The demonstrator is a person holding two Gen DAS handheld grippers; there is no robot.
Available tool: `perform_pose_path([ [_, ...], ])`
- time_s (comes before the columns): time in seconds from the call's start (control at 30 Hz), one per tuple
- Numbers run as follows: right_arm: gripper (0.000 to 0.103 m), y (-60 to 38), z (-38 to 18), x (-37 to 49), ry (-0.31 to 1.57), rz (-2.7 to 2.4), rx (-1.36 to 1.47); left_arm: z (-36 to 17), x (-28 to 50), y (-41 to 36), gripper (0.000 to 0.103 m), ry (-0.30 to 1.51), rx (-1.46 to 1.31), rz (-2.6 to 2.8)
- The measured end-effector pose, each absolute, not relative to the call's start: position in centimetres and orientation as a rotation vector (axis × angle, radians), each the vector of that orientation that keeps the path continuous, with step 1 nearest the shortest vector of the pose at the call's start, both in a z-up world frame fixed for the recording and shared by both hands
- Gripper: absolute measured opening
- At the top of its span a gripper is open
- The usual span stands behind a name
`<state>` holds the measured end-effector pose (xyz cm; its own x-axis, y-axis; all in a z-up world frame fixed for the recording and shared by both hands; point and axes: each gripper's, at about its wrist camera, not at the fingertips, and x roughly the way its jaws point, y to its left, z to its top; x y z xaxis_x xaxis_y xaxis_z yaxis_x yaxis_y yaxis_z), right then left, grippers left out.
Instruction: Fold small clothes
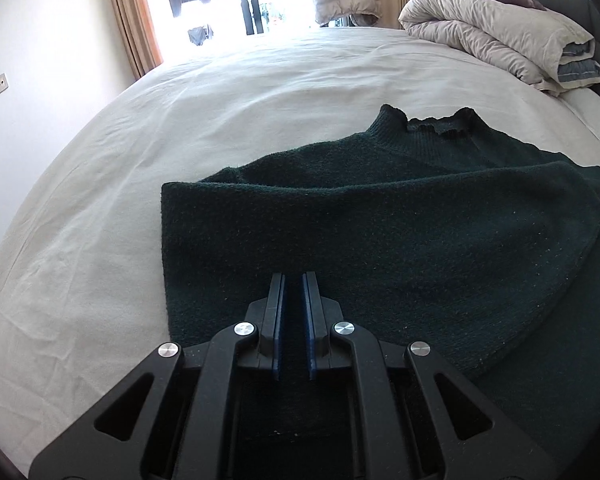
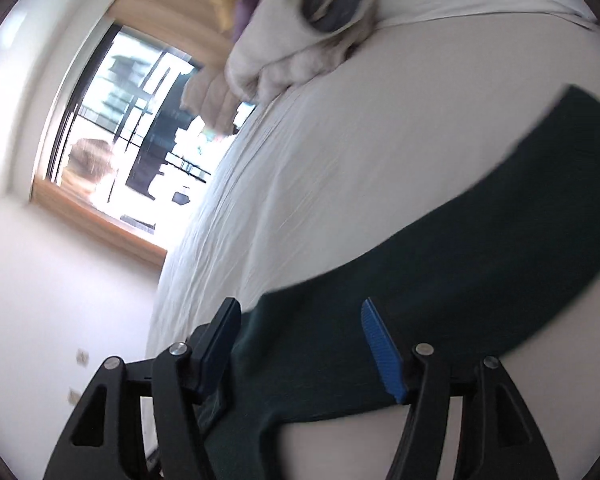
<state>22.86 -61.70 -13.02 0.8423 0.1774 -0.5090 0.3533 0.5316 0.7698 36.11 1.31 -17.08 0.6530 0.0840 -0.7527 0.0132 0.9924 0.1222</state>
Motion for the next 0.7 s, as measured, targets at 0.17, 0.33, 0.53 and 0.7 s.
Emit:
perform_pose_path([
  [0.17, 0.067, -70.2, -16.5, 15.6, 0.539, -0.317, 1.197, -17.2, 36.1, 0.9, 0.008, 0.856, 0.145, 0.054],
  [0.33, 0.049, -72.1, -18.0, 16.1, 0.499, -0.316, 1.266, -17.3, 36.2, 0.8, 0.008, 0.857, 0.154, 0.057],
  [0.53, 0.048, -72.6, -17.8, 19.5, 0.493, -0.298, 1.244, -17.3, 36.3, 0.9, 0.008, 0.857, 0.142, 0.051],
  [0.7, 0.009, -72.3, -17.5, 20.4, 0.527, -0.340, 1.206, -17.3, 36.4, 1.3, 0.008, 0.856, 0.124, 0.041],
])
